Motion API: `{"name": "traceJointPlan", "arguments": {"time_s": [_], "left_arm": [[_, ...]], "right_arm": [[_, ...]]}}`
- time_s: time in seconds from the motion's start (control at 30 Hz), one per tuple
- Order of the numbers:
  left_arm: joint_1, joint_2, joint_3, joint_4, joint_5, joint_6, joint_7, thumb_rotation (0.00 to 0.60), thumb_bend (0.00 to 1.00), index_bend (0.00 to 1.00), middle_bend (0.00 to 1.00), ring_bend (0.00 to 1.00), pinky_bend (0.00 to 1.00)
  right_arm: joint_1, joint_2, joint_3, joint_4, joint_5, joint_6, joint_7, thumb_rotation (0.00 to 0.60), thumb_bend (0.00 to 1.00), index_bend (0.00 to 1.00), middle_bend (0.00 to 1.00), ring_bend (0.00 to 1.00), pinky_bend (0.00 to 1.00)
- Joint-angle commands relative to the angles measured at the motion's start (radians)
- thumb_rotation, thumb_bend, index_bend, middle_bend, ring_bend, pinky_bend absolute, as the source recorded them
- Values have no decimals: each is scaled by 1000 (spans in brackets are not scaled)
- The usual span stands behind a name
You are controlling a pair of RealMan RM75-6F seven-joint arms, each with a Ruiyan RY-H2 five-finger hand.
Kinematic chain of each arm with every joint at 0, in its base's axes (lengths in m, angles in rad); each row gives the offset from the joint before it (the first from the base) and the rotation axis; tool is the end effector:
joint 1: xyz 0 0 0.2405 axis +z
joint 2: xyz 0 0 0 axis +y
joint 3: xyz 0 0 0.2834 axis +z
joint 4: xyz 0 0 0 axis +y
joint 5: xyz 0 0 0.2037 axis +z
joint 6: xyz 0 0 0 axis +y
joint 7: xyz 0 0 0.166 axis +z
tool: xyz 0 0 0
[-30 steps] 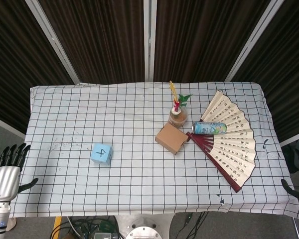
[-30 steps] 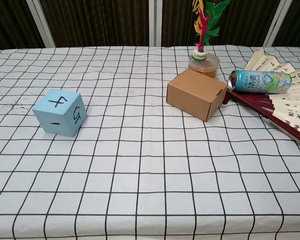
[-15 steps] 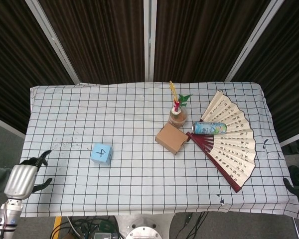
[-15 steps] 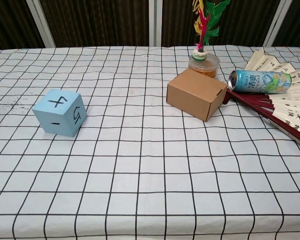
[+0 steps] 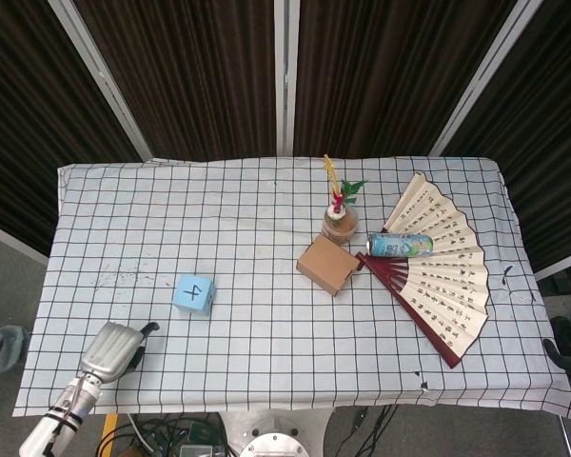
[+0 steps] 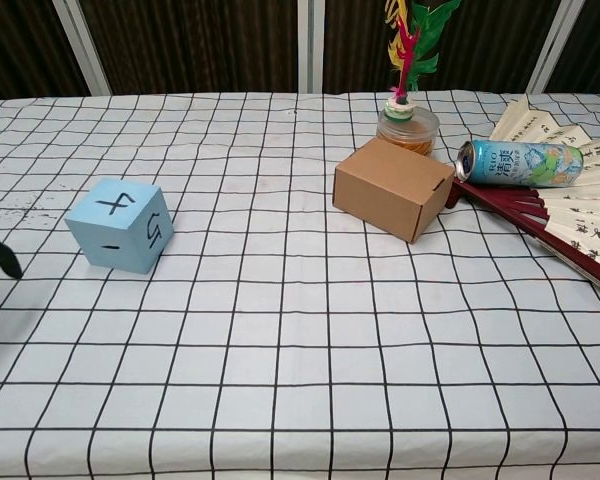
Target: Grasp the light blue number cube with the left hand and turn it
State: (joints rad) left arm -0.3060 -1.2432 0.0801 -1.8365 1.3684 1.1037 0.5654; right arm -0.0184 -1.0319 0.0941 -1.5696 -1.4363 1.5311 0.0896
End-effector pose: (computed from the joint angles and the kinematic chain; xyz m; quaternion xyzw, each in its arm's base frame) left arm -0.2670 0.2129 0.0455 -0.7846 -0.3688 -0.2289 0.4427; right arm -0.3654 -0.1767 0.2311 0.5412 -0.3868 0.3670 0.6502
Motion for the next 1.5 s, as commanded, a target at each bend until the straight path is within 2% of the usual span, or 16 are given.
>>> {"name": "traceJointPlan", "arguments": {"time_s": [0.03,0.33,0.63,0.83,1.27,1.5], "left_arm": [[-20,-39,-7,-16,-56,-15,80,600,554,143,839,901,887],[-51,-76,-24,-30,-122,-24,141,600,559,61,847,909,894],[-86,-85,-22,-59,-152,-45,164,600,573,50,854,914,903],[-93,-143,-44,-38,-144,-6,160,600,628,13,859,918,911],[-149,-196,-57,-31,-217,-21,255,600,647,7,863,923,920],[-208,-227,-73,-23,-272,-19,377,600,652,7,865,927,921]], "right_arm": [[0,-1,1,3,3,0,2,600,176,0,0,0,0],[2,-1,2,13,14,-12,16,600,176,0,0,0,0],[1,-2,4,18,18,-14,22,600,176,0,0,0,0],[-1,-3,1,19,13,-10,21,600,176,0,0,0,0],[1,-9,2,42,32,-30,41,600,177,0,0,0,0],[-2,-12,3,54,39,-34,52,600,179,0,0,0,0]]}}
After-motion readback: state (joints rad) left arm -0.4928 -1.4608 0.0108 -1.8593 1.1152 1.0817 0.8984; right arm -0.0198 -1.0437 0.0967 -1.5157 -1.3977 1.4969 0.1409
